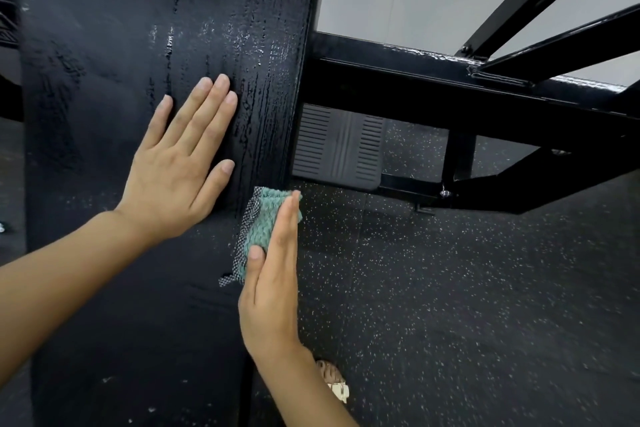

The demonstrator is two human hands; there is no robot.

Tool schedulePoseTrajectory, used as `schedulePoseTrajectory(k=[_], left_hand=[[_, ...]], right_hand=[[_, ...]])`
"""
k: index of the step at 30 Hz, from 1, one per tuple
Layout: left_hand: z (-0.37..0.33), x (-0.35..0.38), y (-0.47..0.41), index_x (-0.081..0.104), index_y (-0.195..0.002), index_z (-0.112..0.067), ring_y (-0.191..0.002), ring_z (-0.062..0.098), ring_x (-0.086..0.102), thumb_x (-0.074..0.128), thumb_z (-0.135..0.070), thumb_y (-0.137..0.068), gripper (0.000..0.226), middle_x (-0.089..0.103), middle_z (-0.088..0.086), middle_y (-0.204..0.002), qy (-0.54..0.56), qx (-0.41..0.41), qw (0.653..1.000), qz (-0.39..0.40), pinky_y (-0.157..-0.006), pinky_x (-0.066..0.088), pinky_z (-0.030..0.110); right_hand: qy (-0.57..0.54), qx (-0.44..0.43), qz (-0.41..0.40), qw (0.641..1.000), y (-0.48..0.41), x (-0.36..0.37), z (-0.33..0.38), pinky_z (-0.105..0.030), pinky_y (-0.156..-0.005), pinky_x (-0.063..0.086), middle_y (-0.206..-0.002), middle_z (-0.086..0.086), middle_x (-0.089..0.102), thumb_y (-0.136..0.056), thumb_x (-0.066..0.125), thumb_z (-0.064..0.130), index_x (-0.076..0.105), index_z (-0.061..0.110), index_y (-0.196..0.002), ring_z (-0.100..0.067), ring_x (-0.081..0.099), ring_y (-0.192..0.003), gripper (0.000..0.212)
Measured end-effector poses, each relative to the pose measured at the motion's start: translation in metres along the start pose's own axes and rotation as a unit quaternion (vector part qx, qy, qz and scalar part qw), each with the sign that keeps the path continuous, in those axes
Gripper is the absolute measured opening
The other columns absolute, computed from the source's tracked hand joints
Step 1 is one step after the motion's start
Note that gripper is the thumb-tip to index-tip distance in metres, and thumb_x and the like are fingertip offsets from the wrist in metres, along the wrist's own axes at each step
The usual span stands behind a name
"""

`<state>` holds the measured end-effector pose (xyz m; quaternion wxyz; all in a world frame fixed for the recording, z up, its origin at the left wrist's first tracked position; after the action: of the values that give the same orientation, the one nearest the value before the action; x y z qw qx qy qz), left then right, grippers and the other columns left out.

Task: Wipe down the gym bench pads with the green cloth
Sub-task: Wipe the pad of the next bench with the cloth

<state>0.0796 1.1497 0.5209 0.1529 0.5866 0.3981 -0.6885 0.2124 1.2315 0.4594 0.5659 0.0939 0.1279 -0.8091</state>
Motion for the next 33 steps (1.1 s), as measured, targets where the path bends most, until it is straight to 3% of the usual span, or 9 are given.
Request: schedulePoseTrajectory(k=[5,12,18,24,27,33], left_hand=[[-0.002,0.002,0.014,0.017,-0.157,-0.007,-0.154,0.017,0.006,0.025,-0.036,-0.103,0.062,0.013,0.007,-0.164,-0.002,0.004,1.000,-0.001,-0.123,0.004,0.042],[-0.004,0.004,0.025,0.016,-0.157,-0.007,-0.154,0.018,0.007,0.024,-0.036,-0.103,0.062,0.013,0.008,-0.164,-0.002,0.010,1.000,0.005,-0.123,0.005,0.043],[-0.006,0.006,0.032,0.015,-0.157,-0.008,-0.154,0.021,0.011,0.026,-0.035,-0.102,0.063,0.014,0.009,-0.165,-0.003,0.010,1.000,0.011,-0.124,0.005,0.043],[-0.008,0.007,0.036,0.017,-0.157,-0.007,-0.154,0.021,0.010,0.026,-0.035,-0.103,0.062,0.014,0.009,-0.165,-0.005,0.006,1.000,0.003,-0.123,0.005,0.045],[-0.009,0.008,0.037,0.018,-0.157,-0.007,-0.153,0.021,0.010,0.025,-0.034,-0.103,0.061,0.015,0.010,-0.164,-0.006,0.004,1.000,0.001,-0.124,0.004,0.043],[-0.011,0.009,0.042,0.017,-0.157,-0.007,-0.153,0.020,0.009,0.024,-0.035,-0.104,0.060,0.015,0.010,-0.164,-0.008,-0.006,1.000,-0.001,-0.124,0.004,0.043]], right_hand=[[-0.022,0.010,-0.013,1.000,-0.015,0.000,0.006,-0.041,-0.123,0.012,-0.163,0.015,-0.012,-0.106,0.021,0.029,-0.019,0.045,-0.149,-0.009,-0.007,-0.150,0.061],[-0.032,-0.021,-0.054,0.998,-0.073,-0.013,0.020,-0.049,-0.122,0.015,-0.165,-0.007,-0.001,-0.106,0.029,0.015,-0.004,0.012,-0.152,-0.015,-0.001,-0.152,0.057],[-0.001,-0.027,-0.048,0.998,-0.050,-0.008,0.014,-0.050,-0.120,0.019,-0.165,-0.005,-0.004,-0.105,0.029,0.020,-0.001,0.009,-0.154,-0.016,-0.003,-0.152,0.059],[0.055,-0.031,-0.025,0.998,0.008,0.006,0.000,-0.051,-0.117,0.026,-0.164,0.008,-0.013,-0.106,0.023,0.026,-0.003,0.023,-0.155,-0.018,-0.002,-0.152,0.056],[0.051,-0.024,-0.016,0.998,0.023,0.009,-0.005,-0.047,-0.119,0.024,-0.163,0.010,-0.014,-0.106,0.021,0.028,-0.006,0.028,-0.155,-0.019,-0.002,-0.152,0.056],[0.012,-0.027,-0.008,1.000,-0.003,0.003,-0.002,-0.039,-0.123,0.012,-0.164,0.002,-0.010,-0.106,0.026,0.018,-0.006,0.017,-0.154,-0.016,-0.004,-0.152,0.058]])
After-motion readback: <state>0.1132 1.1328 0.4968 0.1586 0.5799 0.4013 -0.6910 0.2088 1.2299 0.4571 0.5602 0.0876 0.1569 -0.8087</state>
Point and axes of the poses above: each hand's wrist, its own y-axis away from the middle knuckle, its own x-axis out of the palm, z = x × y, the point moved 6 cm from there along -y, towards the middle knuckle
